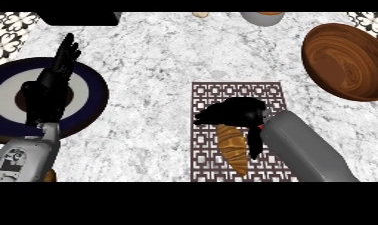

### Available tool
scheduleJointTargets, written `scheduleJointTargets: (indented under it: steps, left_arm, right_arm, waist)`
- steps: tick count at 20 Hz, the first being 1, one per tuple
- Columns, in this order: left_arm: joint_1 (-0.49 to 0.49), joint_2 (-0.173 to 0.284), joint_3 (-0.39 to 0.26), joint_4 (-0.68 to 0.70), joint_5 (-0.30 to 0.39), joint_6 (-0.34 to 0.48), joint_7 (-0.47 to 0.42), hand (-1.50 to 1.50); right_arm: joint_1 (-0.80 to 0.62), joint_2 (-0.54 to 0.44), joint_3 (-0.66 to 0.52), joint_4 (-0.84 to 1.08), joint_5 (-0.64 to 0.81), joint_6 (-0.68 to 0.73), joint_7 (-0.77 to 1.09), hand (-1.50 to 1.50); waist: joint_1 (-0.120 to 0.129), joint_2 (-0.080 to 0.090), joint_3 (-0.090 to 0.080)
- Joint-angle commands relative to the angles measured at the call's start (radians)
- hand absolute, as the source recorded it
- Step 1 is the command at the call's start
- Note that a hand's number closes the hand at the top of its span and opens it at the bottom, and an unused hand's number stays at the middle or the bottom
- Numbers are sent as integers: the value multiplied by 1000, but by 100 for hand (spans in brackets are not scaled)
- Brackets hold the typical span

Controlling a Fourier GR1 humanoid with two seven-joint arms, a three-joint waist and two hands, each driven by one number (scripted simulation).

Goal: Pick the croissant from the placemat and place it in the bowl

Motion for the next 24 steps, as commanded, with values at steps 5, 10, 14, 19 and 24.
scheduleJointTargets:
  steps: [5, 10, 14, 19, 24]
  left_arm:
    - [38, -33, 23, -46, -26, -18, 20, 0]
    - [9, -16, 60, -37, -24, -66, 21, 0]
    - [33, -43, 58, -63, -59, -50, 26, 0]
    - [54, -52, 50, -51, -74, -47, 4, 0]
    - [41, -45, 70, -49, -67, -33, 25, 0]
  right_arm:
    - [22, 40, 5, 20, 131, -93, -115, 150]
    - [-14, 92, -48, 173, 167, -159, -205, 150]
    - [77, 84, -47, 28, 176, -117, -184, 150]
    - [24, 162, -173, 46, 124, -102, 23, 150]
    - [13, 191, -463, 144, 79, -276, 481, 150]
  waist:
    - [-2, -1, 0]
    - [3, 1, 0]
    - [-5, -2, 0]
    - [-1, -1, 0]
    - [-57, -5, -5]
